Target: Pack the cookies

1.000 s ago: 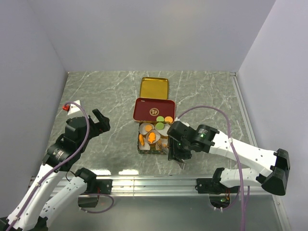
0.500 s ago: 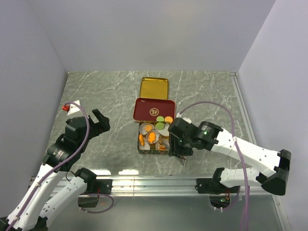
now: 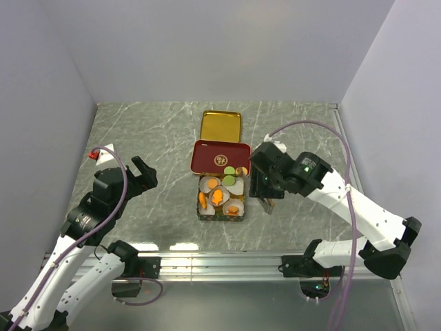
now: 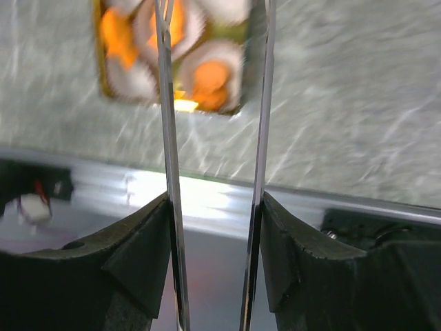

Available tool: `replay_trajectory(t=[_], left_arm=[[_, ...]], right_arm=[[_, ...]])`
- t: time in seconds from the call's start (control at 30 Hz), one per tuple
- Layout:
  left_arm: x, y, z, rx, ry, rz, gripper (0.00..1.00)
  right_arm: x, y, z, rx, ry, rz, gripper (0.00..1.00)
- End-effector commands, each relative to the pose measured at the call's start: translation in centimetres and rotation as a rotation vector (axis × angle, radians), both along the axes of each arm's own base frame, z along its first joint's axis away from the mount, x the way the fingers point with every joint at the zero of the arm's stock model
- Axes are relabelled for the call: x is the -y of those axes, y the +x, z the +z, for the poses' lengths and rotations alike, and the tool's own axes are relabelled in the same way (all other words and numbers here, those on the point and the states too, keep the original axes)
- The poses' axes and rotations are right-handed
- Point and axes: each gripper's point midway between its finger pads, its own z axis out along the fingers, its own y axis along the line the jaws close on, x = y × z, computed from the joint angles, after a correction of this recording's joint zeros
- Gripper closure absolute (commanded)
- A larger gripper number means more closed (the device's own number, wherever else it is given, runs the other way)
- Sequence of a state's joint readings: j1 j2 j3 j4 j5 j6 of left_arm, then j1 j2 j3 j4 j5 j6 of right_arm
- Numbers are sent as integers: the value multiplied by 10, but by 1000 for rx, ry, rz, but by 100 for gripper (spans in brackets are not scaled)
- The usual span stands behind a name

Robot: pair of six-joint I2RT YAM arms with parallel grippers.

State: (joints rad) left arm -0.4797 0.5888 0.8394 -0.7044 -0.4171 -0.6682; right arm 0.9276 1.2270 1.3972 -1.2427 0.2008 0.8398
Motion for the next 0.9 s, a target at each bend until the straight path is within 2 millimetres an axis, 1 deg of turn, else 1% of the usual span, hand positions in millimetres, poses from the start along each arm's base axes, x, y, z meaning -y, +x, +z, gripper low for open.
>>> replay_trajectory(t=[0.0, 0.03, 0.07, 0.1, 0.13, 0.17, 0.2, 0.23, 0.27, 0.3, 0.33, 0.37, 0.4, 0.43, 0.5, 0.53, 0.6, 0.63, 0.7, 0.87], left_arm=[[-1, 0, 7, 26, -11, 11, 1], [-1, 0, 7, 25, -10, 11, 1], [-1, 1, 6, 21, -8, 13, 1], [0, 1, 5, 15, -7, 11, 1], [-2, 1, 6, 17, -8, 17, 1], [-2, 1, 5, 16, -8, 19, 1], [-2, 0, 6, 18, -8, 19, 1], [-2, 0, 5, 20, -10, 19, 1], [-3, 0, 7, 26, -13, 21, 1], [-3, -1, 7, 26, -13, 22, 1], [-3, -1, 8, 27, -12, 23, 0], [-4, -1, 8, 28, -12, 25, 1], [-4, -1, 7, 27, -12, 29, 1], [-4, -1, 8, 28, -13, 29, 1], [-5, -1, 8, 28, -11, 30, 1], [-5, -1, 8, 27, -10, 29, 1], [-5, -1, 8, 28, -11, 29, 1], [-4, -1, 8, 28, -8, 27, 1], [-4, 0, 6, 22, -6, 29, 1], [-2, 2, 5, 15, 3, 18, 0]], right_arm=[[30, 27, 1, 49, -58, -68, 43], [35, 35, 1, 66, -55, -78, 43], [42, 38, -6, 58, -72, -96, 43], [54, 47, -10, 57, -89, -125, 43], [58, 53, -14, 61, -92, -140, 43], [65, 55, -26, 44, -119, -151, 43], [77, 62, -31, 36, -136, -180, 43], [79, 66, -37, 32, -142, -187, 43], [86, 67, -50, 9, -163, -200, 44], [90, 69, -57, 2, -168, -196, 43], [97, 79, -64, 0, -161, -232, 44], [102, 76, -79, -32, -171, -241, 44], [105, 78, -86, -46, -172, -241, 44], [108, 81, -98, -70, -162, -260, 44], [111, 84, -109, -92, -157, -267, 44], [108, 89, -114, -99, -144, -268, 44], [111, 90, -129, -134, -153, -278, 44], [109, 94, -132, -132, -144, -280, 44], [108, 97, -146, -163, -135, -287, 44], [100, 93, -174, -237, -103, -281, 45]])
